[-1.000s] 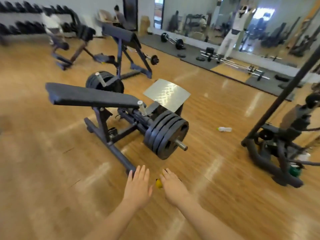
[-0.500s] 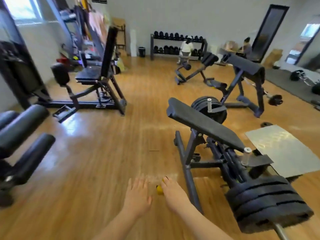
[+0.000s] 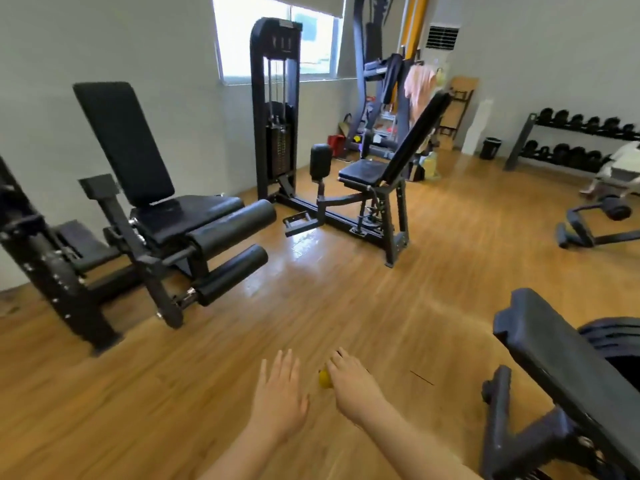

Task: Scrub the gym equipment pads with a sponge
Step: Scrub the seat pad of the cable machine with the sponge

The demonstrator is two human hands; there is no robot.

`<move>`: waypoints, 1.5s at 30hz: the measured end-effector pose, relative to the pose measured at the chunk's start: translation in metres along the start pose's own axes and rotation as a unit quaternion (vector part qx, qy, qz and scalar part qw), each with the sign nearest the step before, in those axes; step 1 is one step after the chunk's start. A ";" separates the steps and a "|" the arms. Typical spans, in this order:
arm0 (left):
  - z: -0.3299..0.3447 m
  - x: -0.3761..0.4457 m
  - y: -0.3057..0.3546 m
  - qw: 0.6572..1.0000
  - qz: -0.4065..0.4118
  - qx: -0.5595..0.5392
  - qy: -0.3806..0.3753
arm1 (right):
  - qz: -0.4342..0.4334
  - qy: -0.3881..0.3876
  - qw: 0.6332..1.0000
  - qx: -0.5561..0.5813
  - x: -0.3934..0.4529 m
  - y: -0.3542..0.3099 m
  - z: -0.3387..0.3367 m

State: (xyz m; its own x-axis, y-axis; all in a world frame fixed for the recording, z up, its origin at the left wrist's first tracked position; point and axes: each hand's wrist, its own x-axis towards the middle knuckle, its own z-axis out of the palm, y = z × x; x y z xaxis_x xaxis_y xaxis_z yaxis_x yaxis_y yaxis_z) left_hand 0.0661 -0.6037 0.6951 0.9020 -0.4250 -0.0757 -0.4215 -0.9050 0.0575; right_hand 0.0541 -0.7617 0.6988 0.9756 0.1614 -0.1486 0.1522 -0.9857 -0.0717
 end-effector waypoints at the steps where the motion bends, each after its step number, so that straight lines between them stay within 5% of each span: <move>1: 0.001 0.014 -0.004 1.000 -0.007 0.004 -0.010 | -0.015 0.005 1.000 -0.002 0.018 0.003 -0.004; 20: -0.011 0.367 -0.094 0.984 -0.163 -0.012 -0.070 | -0.157 -0.032 0.987 -0.013 0.395 0.128 -0.051; 30: -0.030 0.574 -0.135 0.929 -0.361 -0.085 -0.017 | -0.318 -0.059 0.944 -0.059 0.625 0.214 -0.085; 45: -0.020 0.785 -0.318 0.852 -0.505 -0.137 -0.007 | -0.494 -0.068 0.854 -0.149 0.957 0.134 -0.091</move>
State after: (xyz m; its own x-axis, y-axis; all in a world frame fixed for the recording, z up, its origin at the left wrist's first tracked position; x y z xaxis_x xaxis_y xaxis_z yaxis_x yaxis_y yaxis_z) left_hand 0.9097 -0.6491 0.6368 0.7891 0.5668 -0.2366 0.6093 -0.7711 0.1848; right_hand 1.0231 -0.7438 0.6370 0.3245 0.9048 -0.2759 0.9433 -0.3310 0.0237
